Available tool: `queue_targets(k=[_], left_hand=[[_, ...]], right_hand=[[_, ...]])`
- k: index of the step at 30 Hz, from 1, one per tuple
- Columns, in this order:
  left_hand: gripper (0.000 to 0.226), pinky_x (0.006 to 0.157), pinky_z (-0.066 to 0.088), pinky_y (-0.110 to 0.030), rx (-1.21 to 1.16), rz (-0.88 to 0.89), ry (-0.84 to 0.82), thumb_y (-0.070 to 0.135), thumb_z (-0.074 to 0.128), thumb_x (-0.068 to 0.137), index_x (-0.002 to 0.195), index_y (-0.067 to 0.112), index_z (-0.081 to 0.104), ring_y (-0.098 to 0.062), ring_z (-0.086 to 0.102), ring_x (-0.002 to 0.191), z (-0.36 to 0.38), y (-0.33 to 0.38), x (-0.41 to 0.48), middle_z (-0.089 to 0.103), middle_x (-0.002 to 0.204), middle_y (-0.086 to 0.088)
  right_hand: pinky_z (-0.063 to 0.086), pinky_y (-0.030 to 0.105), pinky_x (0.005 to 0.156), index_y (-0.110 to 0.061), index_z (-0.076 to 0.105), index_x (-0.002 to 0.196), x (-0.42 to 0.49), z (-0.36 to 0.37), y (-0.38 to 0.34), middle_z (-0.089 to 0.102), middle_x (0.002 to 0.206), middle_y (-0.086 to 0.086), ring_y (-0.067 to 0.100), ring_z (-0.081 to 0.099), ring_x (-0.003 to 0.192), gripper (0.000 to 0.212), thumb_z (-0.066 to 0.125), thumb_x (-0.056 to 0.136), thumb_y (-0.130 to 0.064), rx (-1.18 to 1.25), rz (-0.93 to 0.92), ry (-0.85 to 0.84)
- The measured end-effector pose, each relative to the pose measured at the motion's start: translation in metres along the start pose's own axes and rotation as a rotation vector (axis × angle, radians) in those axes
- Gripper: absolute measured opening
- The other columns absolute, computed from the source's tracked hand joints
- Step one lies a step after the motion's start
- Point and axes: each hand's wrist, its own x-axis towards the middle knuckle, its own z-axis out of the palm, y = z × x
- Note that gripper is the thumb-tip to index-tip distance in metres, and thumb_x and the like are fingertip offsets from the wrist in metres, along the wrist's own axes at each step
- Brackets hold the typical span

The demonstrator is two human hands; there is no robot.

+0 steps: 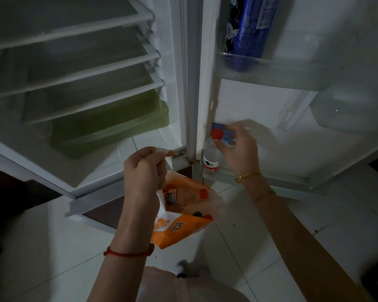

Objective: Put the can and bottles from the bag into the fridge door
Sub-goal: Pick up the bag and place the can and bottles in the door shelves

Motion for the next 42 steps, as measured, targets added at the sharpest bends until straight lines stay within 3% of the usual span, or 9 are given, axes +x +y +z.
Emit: queue_targets(k=[3,6,9,15,21,25,35,39,42], left_hand=[[0.021,0.038,0.016,-0.019,0.000,0.011,-0.020,-0.002,0.045,0.090,0.084,-0.003,0.065,-0.007,0.022,0.038,-0.002,0.001,-0.003,0.029,0.043,0.007],[0.021,0.038,0.016,-0.019,0.002,0.016,-0.044,-0.001,0.046,0.089,0.084,-0.003,0.066,-0.008,0.022,0.039,-0.003,0.002,-0.008,0.029,0.045,0.006],[0.021,0.039,0.017,-0.020,0.008,0.034,-0.062,0.000,0.046,0.089,0.085,-0.002,0.067,-0.008,0.022,0.041,-0.006,0.002,-0.013,0.029,0.048,0.004],[0.023,0.036,0.019,-0.017,0.028,0.020,-0.084,-0.001,0.045,0.091,0.083,0.000,0.067,-0.007,0.022,0.038,-0.010,0.002,-0.022,0.029,0.044,0.006],[0.023,0.037,0.018,-0.018,0.027,0.016,-0.109,0.000,0.046,0.091,0.083,0.000,0.067,-0.009,0.022,0.041,-0.017,0.001,-0.032,0.028,0.048,0.003],[0.025,0.037,0.019,-0.018,0.030,0.013,-0.121,0.000,0.046,0.092,0.080,0.002,0.068,-0.008,0.022,0.040,-0.022,0.001,-0.035,0.028,0.048,0.003],[0.025,0.036,0.019,-0.017,0.025,0.019,-0.151,-0.002,0.045,0.091,0.079,0.001,0.066,-0.007,0.021,0.038,-0.031,0.006,-0.045,0.027,0.044,0.005],[0.024,0.036,0.020,-0.017,0.024,0.025,-0.160,-0.002,0.045,0.091,0.080,0.000,0.067,-0.007,0.022,0.038,-0.035,0.006,-0.046,0.027,0.046,0.003],[0.024,0.036,0.020,-0.017,0.000,0.029,-0.156,-0.003,0.045,0.091,0.081,-0.001,0.067,-0.006,0.022,0.038,-0.039,0.008,-0.044,0.027,0.044,0.006]], right_hand=[[0.054,0.033,0.064,-0.008,0.062,0.079,-0.022,-0.012,-0.005,0.063,0.077,0.007,0.020,0.061,0.068,0.022,0.075,0.080,-0.025,-0.039,-0.095,0.048],[0.049,0.024,0.066,-0.005,0.067,0.077,-0.057,-0.007,-0.006,0.065,0.072,0.006,0.017,0.060,0.067,0.025,0.074,0.080,-0.029,-0.048,0.075,-0.372],[0.047,0.027,0.078,-0.006,0.071,0.094,-0.090,0.012,0.002,0.066,0.085,0.008,0.017,0.059,0.078,0.032,0.066,0.086,-0.036,-0.207,0.201,-0.755],[0.047,0.033,0.091,-0.004,0.056,0.117,-0.128,0.035,0.009,0.064,0.117,0.015,0.030,0.061,0.107,0.040,0.056,0.091,-0.035,-0.491,0.307,-0.901],[0.043,0.026,0.075,-0.006,0.059,0.115,-0.142,0.042,0.033,0.066,0.111,0.012,0.025,0.061,0.095,0.040,0.050,0.094,-0.038,-0.392,0.541,-0.849],[0.050,0.025,0.059,-0.010,0.057,0.081,-0.148,0.045,0.048,0.063,0.087,0.010,0.025,0.062,0.079,0.026,0.056,0.090,-0.034,-0.201,0.764,-0.772],[0.047,0.019,0.038,0.010,0.061,0.105,-0.163,0.062,0.058,0.068,0.091,0.024,0.022,0.060,0.058,0.048,0.077,0.077,-0.024,0.324,1.170,-0.359],[0.053,0.026,0.042,0.005,0.063,0.102,-0.165,0.074,0.051,0.069,0.097,0.023,0.025,0.067,0.063,0.048,0.080,0.073,-0.030,0.374,1.168,-0.275],[0.061,0.045,0.066,-0.001,0.066,0.097,-0.171,0.095,0.077,0.071,0.089,0.018,0.032,0.071,0.075,0.077,0.077,0.048,-0.060,0.304,1.100,-0.222]])
